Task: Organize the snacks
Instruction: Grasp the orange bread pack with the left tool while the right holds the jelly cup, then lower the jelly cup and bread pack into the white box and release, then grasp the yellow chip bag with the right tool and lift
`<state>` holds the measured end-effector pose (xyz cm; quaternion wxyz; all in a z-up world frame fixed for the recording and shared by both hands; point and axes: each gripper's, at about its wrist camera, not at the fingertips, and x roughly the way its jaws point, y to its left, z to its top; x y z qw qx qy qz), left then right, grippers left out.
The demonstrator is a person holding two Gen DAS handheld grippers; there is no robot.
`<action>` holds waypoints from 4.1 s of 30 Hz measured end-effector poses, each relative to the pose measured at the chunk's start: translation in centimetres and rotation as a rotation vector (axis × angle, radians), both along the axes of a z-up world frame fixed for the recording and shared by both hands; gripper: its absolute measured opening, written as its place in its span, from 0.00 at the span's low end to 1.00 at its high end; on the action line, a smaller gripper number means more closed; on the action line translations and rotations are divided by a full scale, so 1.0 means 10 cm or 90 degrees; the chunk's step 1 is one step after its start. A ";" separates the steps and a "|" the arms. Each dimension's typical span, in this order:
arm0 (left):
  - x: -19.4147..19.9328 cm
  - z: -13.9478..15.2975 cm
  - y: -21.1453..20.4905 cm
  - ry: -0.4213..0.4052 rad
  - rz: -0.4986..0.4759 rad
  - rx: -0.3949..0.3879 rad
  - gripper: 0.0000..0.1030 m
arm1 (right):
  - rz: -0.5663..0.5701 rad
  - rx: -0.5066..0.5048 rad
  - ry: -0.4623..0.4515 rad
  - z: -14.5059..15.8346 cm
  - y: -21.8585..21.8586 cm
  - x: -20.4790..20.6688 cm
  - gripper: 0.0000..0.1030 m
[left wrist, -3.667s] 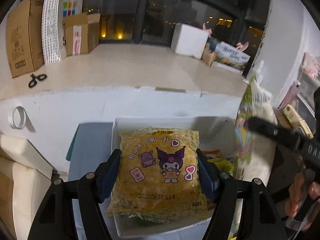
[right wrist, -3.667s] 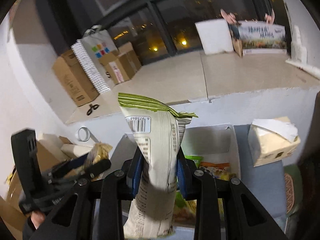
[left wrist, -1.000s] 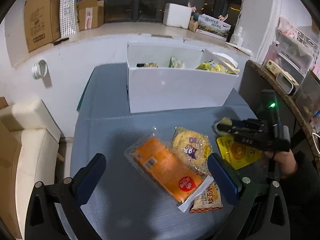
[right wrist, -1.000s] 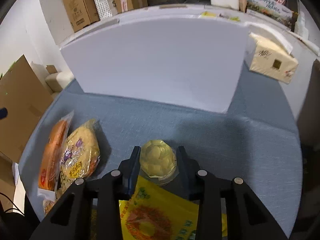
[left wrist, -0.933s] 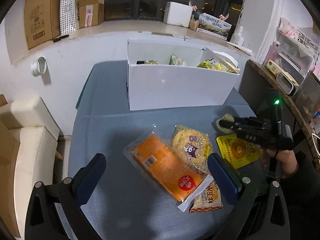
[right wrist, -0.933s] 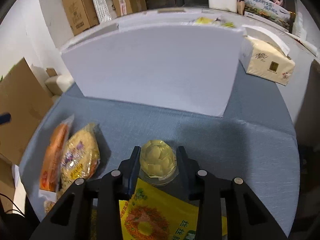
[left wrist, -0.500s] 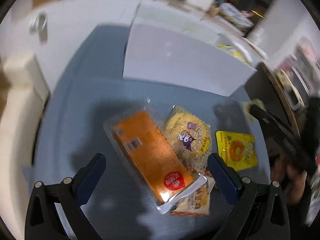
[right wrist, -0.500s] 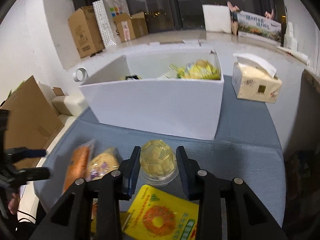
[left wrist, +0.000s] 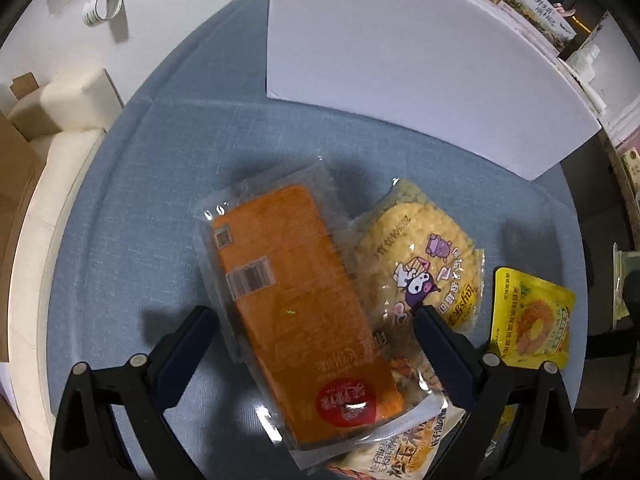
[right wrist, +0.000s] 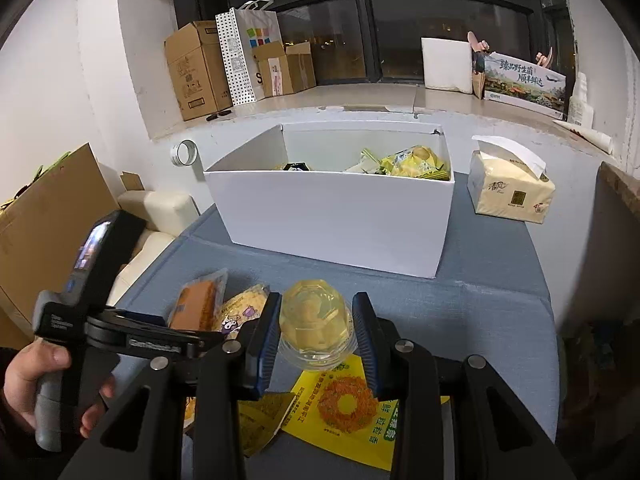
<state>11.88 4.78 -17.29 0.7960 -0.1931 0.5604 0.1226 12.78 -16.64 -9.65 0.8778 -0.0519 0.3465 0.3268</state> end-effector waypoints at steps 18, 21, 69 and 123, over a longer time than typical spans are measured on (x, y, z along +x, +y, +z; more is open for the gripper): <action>-0.27 0.42 0.18 -0.126 -0.081 -0.079 0.38 | 0.009 -0.007 -0.005 -0.02 0.03 -0.09 0.38; -0.32 0.27 0.28 -0.089 -0.073 -0.063 0.66 | 0.013 -0.008 -0.003 -0.03 0.04 -0.09 0.38; 0.78 1.99 0.39 -0.327 -0.159 0.116 0.57 | 0.031 0.050 -0.059 0.89 0.49 0.79 0.38; -0.59 1.22 0.16 -0.257 -0.259 0.036 1.00 | 0.031 -0.032 0.129 -0.58 -0.64 0.13 1.00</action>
